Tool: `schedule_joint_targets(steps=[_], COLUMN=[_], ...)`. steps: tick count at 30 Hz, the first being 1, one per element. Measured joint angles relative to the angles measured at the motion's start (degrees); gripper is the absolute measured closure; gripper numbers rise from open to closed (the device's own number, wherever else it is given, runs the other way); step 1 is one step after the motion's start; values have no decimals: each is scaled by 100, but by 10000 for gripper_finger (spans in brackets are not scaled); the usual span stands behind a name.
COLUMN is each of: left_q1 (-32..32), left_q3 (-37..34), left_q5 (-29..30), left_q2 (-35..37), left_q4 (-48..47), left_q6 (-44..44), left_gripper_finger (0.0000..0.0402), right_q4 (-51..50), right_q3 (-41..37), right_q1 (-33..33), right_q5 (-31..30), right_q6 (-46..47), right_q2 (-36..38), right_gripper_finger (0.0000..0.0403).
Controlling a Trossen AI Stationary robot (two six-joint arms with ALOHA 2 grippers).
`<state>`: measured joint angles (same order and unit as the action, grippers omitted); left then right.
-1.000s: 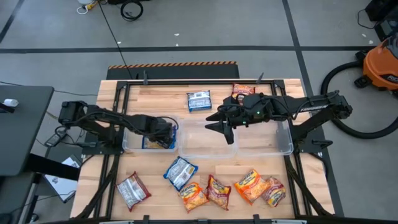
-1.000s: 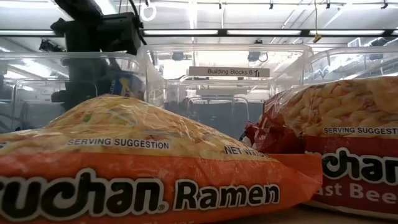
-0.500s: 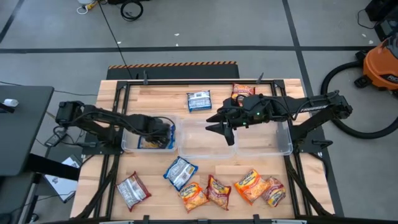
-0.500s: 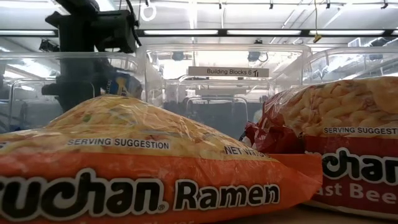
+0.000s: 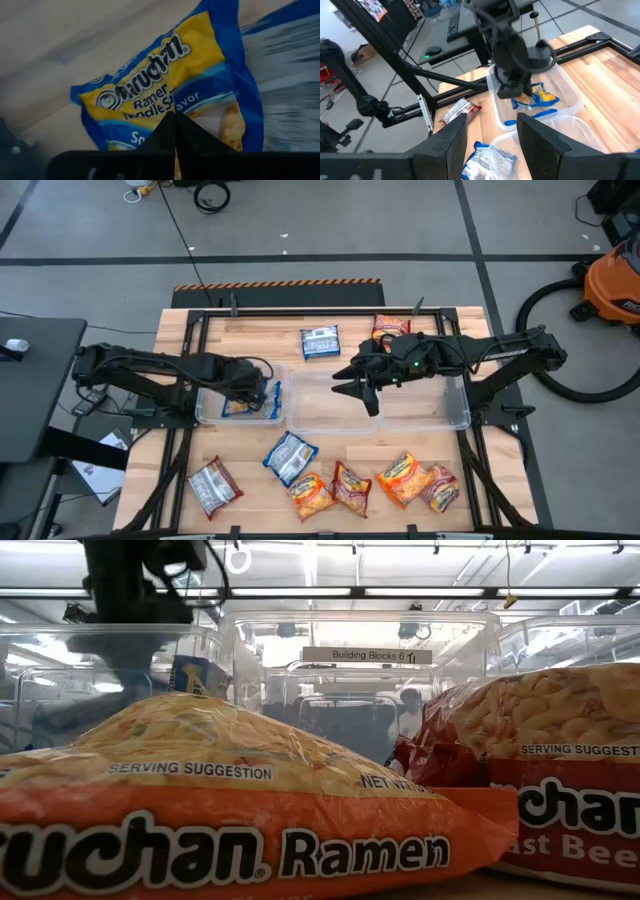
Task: Sort Maruchan noodles
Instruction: Adjust the blue noodle pack
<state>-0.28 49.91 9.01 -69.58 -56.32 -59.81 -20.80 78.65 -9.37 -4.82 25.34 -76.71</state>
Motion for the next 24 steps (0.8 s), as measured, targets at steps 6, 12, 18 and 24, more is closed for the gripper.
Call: schedule_joint_targets(steps=[6,12,18,24], left_q1=[-224,-509,-660,-824], left_q3=[115,-416,-1672,-2513], left_q5=[431,819,697,769], left_q2=[730,1445,2020,2580], left_q4=[206,1206,3045,3927], left_q6=[-102,-301,-718,-697], left_gripper_finger=[400,400,401,401], right_q4=[-87,-133,-210,-240], right_q3=[0,0,0,0], right_q1=[-91,-201,-268,-266], right_q5=[1,2,3,11], right_q6=[19,109,258,450], right_q2=[0,0,0,0], right_gripper_finger=[226,226,226,226])
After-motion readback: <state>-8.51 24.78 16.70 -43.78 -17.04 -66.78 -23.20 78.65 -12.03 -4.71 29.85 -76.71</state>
